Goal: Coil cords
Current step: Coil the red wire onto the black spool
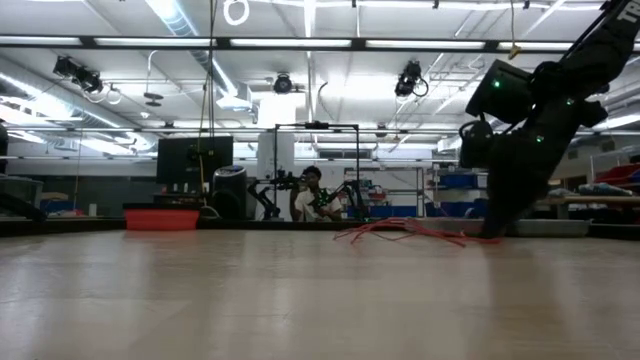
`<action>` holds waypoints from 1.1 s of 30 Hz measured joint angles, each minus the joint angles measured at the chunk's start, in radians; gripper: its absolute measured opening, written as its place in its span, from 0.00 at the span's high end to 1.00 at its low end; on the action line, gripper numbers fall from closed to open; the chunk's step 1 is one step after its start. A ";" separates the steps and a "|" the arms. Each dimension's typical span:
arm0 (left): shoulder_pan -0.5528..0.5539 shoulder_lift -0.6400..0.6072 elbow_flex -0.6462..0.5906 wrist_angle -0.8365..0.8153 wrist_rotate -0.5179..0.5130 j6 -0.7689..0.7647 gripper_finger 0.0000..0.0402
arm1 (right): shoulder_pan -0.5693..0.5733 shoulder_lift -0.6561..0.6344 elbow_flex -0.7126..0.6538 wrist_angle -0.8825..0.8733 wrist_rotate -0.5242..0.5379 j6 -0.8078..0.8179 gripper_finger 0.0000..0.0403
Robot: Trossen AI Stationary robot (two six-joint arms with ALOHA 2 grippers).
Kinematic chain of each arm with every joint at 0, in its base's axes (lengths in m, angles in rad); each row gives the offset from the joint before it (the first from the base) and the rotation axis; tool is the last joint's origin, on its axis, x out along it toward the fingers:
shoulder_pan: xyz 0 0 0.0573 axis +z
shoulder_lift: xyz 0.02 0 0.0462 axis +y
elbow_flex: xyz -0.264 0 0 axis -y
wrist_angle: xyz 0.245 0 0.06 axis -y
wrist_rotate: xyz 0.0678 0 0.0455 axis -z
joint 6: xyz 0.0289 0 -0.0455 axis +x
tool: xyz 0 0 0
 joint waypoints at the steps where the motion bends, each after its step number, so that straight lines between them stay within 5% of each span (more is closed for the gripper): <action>1: 0.000 0.000 0.000 0.002 -0.006 0.000 1.00 | 0.000 -0.001 0.000 -0.008 -0.010 0.001 1.00; 15: 0.000 0.000 0.000 0.018 -0.037 -0.007 1.00 | 0.040 -0.019 0.000 -0.128 -0.111 0.132 0.91; 25: 0.000 0.001 0.000 -0.083 -0.011 -0.035 1.00 | 0.143 -0.253 -0.005 -0.174 -0.126 0.280 0.73; 33: 0.000 0.010 0.000 -0.142 0.057 -0.060 1.00 | 0.199 -0.440 -0.003 0.201 -0.075 0.219 0.68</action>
